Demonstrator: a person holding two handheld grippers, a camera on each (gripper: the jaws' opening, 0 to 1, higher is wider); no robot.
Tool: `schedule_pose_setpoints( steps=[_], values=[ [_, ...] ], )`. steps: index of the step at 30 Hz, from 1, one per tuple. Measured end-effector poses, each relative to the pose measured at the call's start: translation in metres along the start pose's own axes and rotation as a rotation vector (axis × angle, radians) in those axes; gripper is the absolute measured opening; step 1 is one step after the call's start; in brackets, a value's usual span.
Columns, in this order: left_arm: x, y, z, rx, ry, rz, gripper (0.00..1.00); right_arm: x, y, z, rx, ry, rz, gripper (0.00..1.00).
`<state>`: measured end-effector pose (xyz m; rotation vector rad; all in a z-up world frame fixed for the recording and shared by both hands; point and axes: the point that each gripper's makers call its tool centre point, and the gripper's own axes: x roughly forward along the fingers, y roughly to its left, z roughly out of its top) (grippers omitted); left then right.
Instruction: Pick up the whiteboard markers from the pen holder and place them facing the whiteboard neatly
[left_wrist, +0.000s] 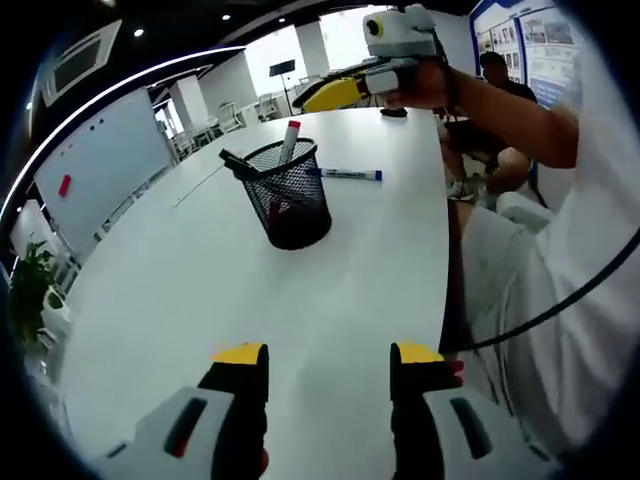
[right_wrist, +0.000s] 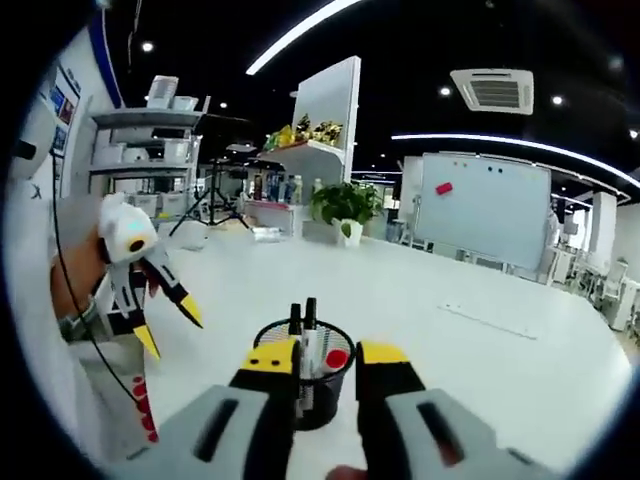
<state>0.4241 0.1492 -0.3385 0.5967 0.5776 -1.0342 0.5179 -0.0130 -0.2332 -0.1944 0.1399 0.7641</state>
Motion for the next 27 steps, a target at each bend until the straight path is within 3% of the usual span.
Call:
schedule_pose_setpoints(
  steps=[12, 17, 22, 27],
  values=[
    [0.000, -0.001, 0.000, 0.005, 0.007, -0.003, 0.50, 0.010, 0.002, -0.008, -0.043, 0.051, 0.059, 0.21],
    [0.000, 0.001, 0.002, 0.001, 0.008, -0.001, 0.50, 0.016, -0.005, -0.012, -0.042, 0.078, 0.050, 0.18],
    [0.000, 0.000, 0.003, 0.007, 0.010, -0.003, 0.50, 0.018, -0.006, -0.016, 0.013, 0.099, 0.072, 0.15],
    [0.001, -0.003, 0.003, 0.010, 0.014, -0.010, 0.50, 0.018, -0.001, -0.018, -0.001, 0.113, 0.084, 0.14]
  ],
)
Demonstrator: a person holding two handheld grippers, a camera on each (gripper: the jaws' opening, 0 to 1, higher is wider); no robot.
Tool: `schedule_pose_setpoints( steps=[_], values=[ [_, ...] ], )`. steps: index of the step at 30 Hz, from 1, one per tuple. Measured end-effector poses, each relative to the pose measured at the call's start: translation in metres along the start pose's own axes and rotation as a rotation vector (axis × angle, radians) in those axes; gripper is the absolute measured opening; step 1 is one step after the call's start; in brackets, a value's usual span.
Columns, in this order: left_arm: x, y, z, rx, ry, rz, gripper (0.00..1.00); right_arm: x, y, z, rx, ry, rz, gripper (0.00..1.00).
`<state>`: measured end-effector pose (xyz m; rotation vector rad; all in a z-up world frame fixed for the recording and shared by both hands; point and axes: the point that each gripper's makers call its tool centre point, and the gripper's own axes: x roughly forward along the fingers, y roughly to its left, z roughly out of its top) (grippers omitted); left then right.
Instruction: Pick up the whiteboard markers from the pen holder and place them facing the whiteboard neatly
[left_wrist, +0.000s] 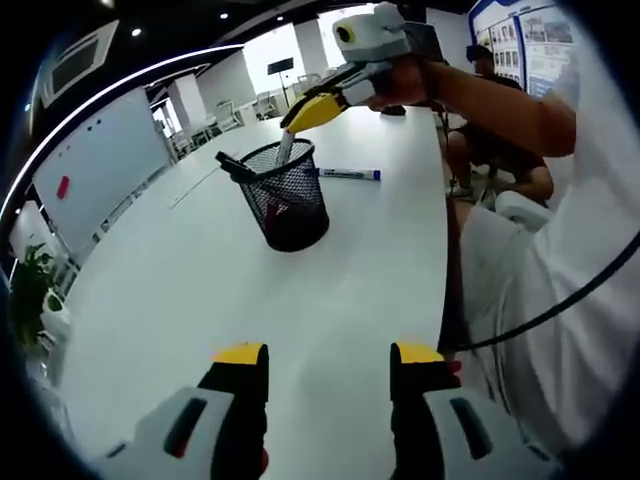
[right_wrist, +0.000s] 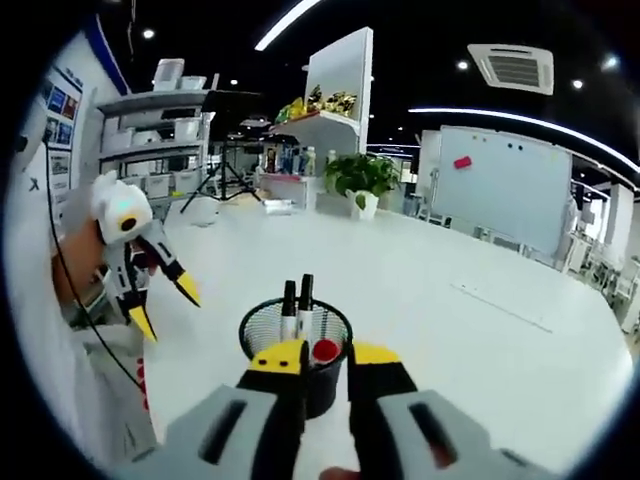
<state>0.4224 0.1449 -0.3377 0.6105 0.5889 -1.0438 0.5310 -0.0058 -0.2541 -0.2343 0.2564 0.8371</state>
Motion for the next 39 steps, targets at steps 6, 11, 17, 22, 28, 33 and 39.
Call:
schedule_pose_setpoints(
  steps=[6, 11, 17, 22, 28, 33, 39],
  values=[
    [-0.003, 0.001, 0.002, 0.019, -0.001, 0.003, 0.50, 0.001, -0.001, 0.000, 0.008, -0.008, -0.014, 0.11],
    [-0.005, 0.001, 0.002, 0.015, -0.003, 0.012, 0.50, 0.006, 0.002, -0.002, 0.001, -0.001, -0.016, 0.11],
    [-0.006, -0.001, -0.001, 0.009, 0.002, 0.011, 0.50, 0.006, -0.001, 0.000, 0.054, -0.013, -0.045, 0.10],
    [-0.007, 0.000, -0.003, 0.003, 0.007, 0.016, 0.50, -0.001, -0.003, 0.009, 0.104, -0.064, -0.074, 0.09],
    [-0.005, -0.001, -0.002, 0.004, 0.002, 0.011, 0.50, -0.011, -0.005, 0.018, 0.140, -0.099, -0.094, 0.08],
    [-0.004, -0.006, -0.001, 0.002, -0.007, -0.007, 0.50, -0.032, -0.012, 0.033, 0.172, -0.189, -0.174, 0.08],
    [0.001, -0.004, -0.004, -0.006, 0.008, -0.009, 0.50, -0.061, -0.017, 0.057, 0.256, -0.326, -0.235, 0.08]
  ],
)
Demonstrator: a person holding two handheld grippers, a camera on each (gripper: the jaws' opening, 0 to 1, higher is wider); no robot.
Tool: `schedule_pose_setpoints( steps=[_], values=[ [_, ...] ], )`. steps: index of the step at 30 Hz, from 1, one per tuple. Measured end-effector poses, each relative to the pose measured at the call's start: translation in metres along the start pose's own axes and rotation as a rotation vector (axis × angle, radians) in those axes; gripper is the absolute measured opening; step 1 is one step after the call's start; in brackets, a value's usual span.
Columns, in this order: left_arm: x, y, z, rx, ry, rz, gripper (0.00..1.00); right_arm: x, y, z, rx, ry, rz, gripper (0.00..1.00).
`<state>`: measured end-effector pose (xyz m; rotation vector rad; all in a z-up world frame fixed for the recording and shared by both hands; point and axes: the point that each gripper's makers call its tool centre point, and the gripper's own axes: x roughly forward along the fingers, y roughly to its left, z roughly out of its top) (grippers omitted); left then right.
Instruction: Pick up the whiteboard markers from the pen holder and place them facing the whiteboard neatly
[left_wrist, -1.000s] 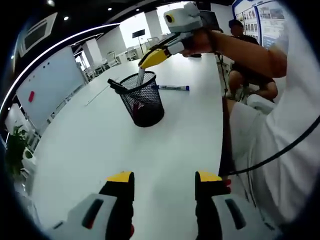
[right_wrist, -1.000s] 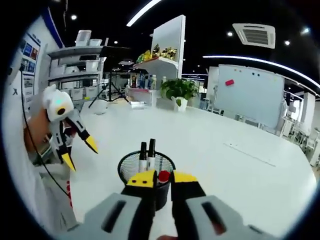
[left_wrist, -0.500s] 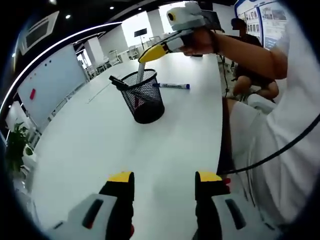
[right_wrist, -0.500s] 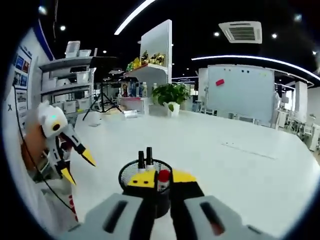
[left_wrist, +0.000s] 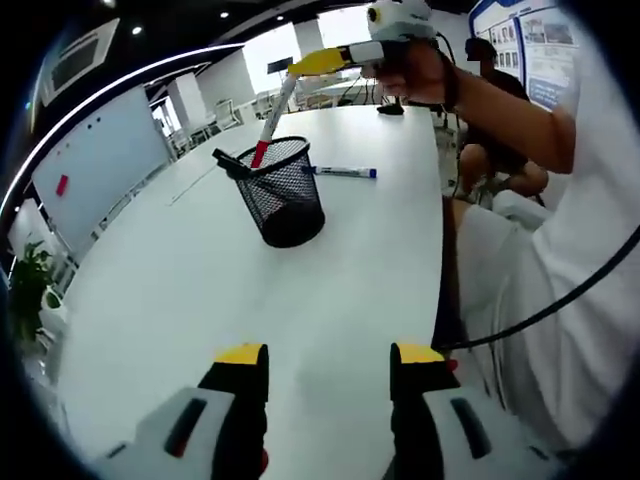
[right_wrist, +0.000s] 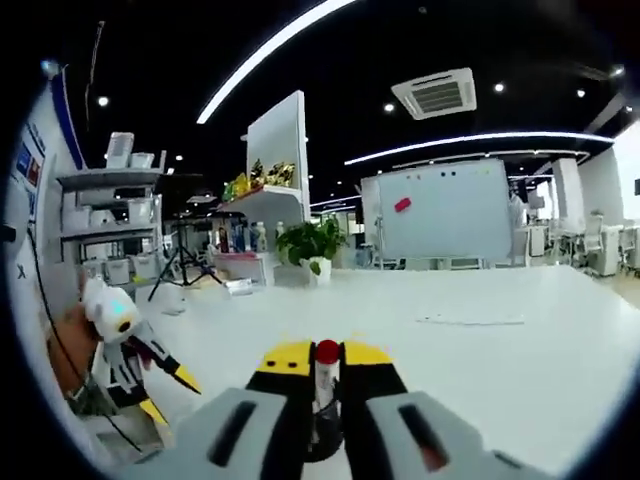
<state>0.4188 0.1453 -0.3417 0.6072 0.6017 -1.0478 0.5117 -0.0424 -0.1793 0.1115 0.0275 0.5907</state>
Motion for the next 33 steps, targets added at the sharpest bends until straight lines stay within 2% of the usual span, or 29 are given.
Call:
schedule_pose_setpoints(
  steps=[6, 11, 15, 16, 18, 20, 21, 26, 27, 33],
  values=[
    [0.003, -0.003, 0.001, 0.010, 0.004, -0.015, 0.50, -0.012, -0.001, 0.011, 0.065, -0.058, -0.009, 0.07],
    [0.004, -0.006, 0.003, 0.005, -0.005, -0.028, 0.50, -0.022, -0.003, 0.020, 0.150, -0.145, -0.011, 0.08],
    [0.006, -0.006, 0.002, 0.011, -0.001, -0.031, 0.50, -0.032, -0.019, 0.022, 0.149, -0.206, -0.078, 0.08],
    [0.006, -0.006, 0.002, 0.012, 0.000, -0.031, 0.50, -0.035, -0.021, 0.022, 0.144, -0.208, -0.089, 0.08],
    [0.006, -0.006, 0.002, 0.013, 0.000, -0.033, 0.50, -0.042, -0.038, 0.020, 0.111, -0.223, -0.177, 0.07],
    [0.006, -0.005, 0.002, 0.012, 0.001, -0.031, 0.50, -0.044, -0.045, 0.012, 0.113, -0.200, -0.203, 0.07],
    [0.006, -0.005, 0.002, 0.012, 0.003, -0.028, 0.50, -0.048, -0.053, 0.008, 0.110, -0.201, -0.238, 0.07],
    [0.007, -0.005, 0.002, 0.014, 0.002, -0.030, 0.50, -0.058, -0.062, -0.003, 0.149, -0.211, -0.267, 0.08],
    [0.008, -0.005, 0.002, 0.015, 0.003, -0.033, 0.50, -0.060, -0.065, -0.003, 0.137, -0.218, -0.289, 0.08],
    [0.009, -0.007, 0.001, 0.023, 0.013, -0.037, 0.50, -0.066, -0.068, -0.009, 0.088, -0.219, -0.311, 0.08]
  ],
)
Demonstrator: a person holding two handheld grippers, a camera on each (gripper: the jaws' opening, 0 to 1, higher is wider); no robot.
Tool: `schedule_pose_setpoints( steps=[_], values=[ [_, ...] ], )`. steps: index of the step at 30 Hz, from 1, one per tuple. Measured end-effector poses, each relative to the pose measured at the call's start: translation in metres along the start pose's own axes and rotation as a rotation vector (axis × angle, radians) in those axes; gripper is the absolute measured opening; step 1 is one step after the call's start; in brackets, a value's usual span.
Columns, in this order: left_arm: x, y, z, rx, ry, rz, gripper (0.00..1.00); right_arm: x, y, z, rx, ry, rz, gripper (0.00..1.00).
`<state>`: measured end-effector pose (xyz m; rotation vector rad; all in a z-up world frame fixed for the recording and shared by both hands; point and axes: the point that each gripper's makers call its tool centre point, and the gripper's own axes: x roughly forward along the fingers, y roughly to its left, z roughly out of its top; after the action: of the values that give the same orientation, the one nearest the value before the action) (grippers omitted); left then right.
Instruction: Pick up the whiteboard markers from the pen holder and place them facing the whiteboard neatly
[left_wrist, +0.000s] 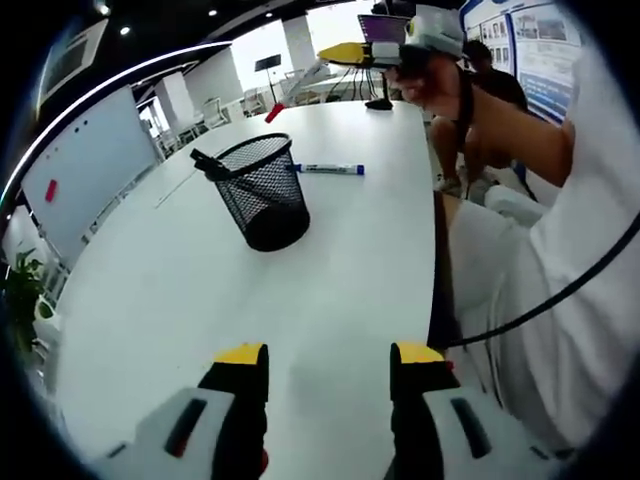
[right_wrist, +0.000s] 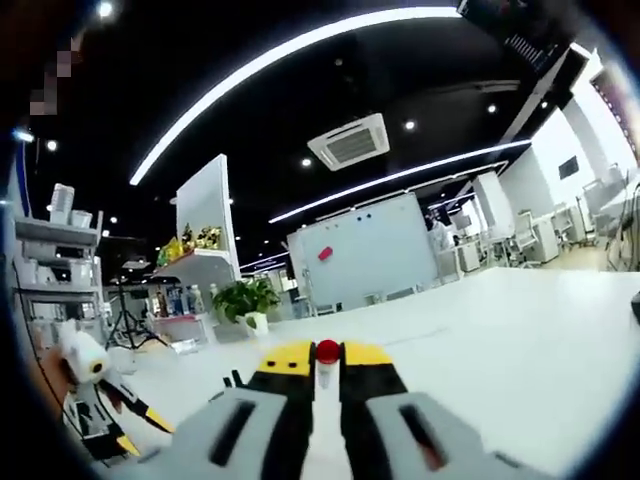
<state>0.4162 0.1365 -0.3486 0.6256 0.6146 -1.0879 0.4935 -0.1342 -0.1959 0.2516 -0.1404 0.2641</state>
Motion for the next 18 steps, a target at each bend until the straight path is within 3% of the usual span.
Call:
schedule_pose_setpoints(
  steps=[6, 18],
  values=[
    [0.000, 0.001, -0.002, -0.001, 0.011, 0.005, 0.50, -0.007, -0.016, -0.011, -0.035, 0.011, -0.050, 0.08],
    [0.000, 0.000, 0.000, 0.009, 0.010, -0.002, 0.50, -0.022, -0.028, -0.024, -0.096, 0.039, -0.117, 0.08]
  ],
)
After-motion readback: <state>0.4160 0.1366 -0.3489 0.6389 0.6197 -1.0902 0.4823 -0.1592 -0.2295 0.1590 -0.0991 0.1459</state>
